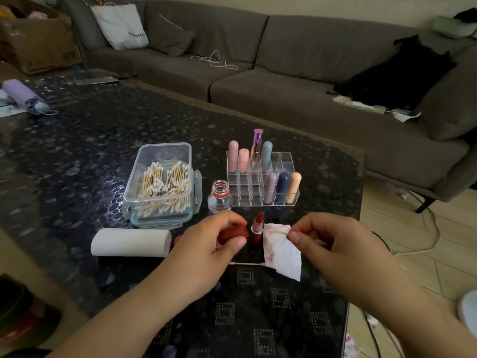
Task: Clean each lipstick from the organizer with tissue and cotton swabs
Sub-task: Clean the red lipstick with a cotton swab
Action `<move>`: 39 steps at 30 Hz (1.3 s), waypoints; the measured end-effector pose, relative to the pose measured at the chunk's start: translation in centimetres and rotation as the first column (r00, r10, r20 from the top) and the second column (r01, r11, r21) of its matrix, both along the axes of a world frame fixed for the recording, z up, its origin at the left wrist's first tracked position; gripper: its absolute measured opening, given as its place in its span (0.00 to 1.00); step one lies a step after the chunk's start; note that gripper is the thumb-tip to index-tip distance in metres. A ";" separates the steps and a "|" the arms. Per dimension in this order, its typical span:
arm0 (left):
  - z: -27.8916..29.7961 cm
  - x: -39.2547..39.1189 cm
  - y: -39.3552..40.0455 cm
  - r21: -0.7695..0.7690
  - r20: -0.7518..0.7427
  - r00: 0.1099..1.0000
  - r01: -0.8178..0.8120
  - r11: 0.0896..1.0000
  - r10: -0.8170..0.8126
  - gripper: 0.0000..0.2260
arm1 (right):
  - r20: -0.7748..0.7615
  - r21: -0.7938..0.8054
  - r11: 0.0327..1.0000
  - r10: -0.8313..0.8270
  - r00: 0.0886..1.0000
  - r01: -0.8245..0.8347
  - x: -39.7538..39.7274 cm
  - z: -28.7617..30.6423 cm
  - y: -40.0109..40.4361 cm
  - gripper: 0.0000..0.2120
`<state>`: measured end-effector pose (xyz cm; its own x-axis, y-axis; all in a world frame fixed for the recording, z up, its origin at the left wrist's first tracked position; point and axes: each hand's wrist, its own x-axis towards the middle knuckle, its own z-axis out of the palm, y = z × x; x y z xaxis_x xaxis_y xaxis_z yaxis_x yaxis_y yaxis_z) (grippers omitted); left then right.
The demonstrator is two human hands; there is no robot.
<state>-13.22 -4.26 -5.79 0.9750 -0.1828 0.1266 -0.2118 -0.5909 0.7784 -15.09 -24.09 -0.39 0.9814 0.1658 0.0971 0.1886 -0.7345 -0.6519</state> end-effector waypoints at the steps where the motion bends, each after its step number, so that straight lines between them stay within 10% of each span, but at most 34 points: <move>1: 0.3 -0.3 0.1 -0.078 -0.050 0.998 0.021 0.997 -0.025 0.09 | 0.024 0.018 1.000 0.001 1.000 -0.002 0.0 0.0 0.1 0.06; 10: 2.0 -1.7 1.4 -0.473 -0.141 0.982 0.047 0.880 -0.128 0.11 | 0.152 0.133 0.980 0.124 0.981 -0.145 -0.5 0.2 1.0 0.05; 39: 1.5 -1.9 2.1 -0.525 -0.166 0.968 0.076 0.848 -0.189 0.08 | 0.360 -0.075 0.974 0.224 0.906 -0.212 -0.4 -0.2 2.2 0.03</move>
<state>-15.10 -2.21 -4.25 0.9601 -0.2768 0.0394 -0.0627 -0.0757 0.9952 -15.46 -21.86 -0.54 0.8179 0.3811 0.4311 0.5659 -0.6683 -0.4828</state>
